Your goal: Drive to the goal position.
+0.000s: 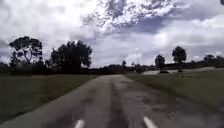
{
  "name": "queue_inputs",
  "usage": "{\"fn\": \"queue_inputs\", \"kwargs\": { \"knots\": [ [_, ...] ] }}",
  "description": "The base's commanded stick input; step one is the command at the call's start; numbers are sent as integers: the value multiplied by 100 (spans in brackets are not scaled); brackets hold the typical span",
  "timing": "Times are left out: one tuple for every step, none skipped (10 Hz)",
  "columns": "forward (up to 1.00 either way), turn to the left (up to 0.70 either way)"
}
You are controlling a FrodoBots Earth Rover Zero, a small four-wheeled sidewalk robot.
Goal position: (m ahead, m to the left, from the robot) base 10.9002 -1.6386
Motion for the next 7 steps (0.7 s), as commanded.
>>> {"fn": "queue_inputs", "kwargs": {
  "knots": [
    [70,0],
    [70,0],
    [70,0],
    [70,0],
    [70,0],
    [70,0],
    [70,0]
  ]
}}
